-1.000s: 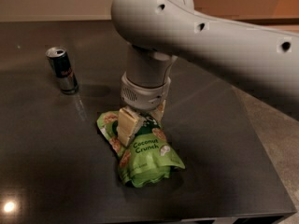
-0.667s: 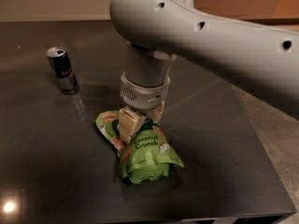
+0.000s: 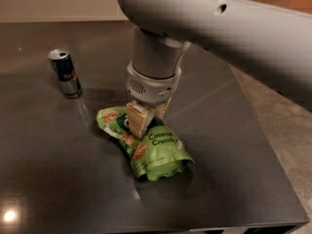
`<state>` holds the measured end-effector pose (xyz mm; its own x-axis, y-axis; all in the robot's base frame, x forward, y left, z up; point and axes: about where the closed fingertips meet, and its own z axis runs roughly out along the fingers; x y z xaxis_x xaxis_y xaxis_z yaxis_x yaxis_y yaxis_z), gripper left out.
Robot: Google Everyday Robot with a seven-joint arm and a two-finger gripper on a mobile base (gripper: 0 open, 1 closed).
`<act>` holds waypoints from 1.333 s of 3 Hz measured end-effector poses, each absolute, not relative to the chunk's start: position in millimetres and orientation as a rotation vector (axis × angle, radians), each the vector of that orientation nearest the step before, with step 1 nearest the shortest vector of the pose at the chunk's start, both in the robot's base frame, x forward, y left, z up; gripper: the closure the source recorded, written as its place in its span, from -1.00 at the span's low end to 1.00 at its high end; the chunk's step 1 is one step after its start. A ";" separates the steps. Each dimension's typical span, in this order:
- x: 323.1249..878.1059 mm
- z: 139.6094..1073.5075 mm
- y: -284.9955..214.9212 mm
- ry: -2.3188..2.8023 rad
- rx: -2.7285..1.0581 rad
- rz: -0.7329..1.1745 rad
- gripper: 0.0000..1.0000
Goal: Pick green rice chip bag
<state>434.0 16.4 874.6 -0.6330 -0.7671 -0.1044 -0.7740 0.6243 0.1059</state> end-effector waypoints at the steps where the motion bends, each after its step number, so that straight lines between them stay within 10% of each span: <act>1: 438.9 914.5 9.4 2.687 -1.367 0.209 1.00; 4: 446.0 1015.2 7.0 2.407 -1.532 0.224 1.00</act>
Offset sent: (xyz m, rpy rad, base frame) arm 0.0065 -0.0227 0.0990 0.0665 -0.1175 0.1497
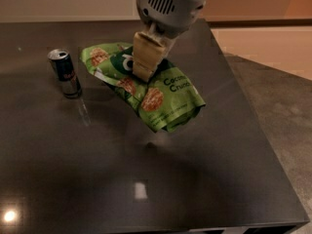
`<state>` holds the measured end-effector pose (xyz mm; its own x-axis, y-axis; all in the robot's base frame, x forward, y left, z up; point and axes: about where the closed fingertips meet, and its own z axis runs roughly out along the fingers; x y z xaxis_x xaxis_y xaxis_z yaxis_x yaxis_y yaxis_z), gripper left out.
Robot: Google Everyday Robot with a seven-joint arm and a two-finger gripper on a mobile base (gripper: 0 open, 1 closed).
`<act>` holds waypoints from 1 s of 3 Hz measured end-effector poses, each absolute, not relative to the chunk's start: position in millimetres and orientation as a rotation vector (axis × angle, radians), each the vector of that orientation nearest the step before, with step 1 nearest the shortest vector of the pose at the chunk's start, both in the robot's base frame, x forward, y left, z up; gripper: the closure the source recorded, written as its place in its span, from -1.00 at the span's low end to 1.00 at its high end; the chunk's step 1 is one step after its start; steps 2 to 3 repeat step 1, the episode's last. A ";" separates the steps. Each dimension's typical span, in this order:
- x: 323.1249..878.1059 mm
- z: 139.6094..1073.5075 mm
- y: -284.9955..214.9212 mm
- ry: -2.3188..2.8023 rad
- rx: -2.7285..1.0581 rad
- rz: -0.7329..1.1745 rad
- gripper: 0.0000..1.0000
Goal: Pick green rice chip bag
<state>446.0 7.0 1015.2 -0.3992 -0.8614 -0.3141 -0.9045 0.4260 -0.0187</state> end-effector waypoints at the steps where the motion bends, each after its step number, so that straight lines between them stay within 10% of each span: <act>1: 447.7 1022.1 11.3 2.377 -1.514 0.224 1.00; 3: 447.7 1022.1 11.3 2.377 -1.514 0.224 1.00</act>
Offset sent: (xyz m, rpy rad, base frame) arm 0.0000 0.0000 0.0000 0.0000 0.0000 0.0000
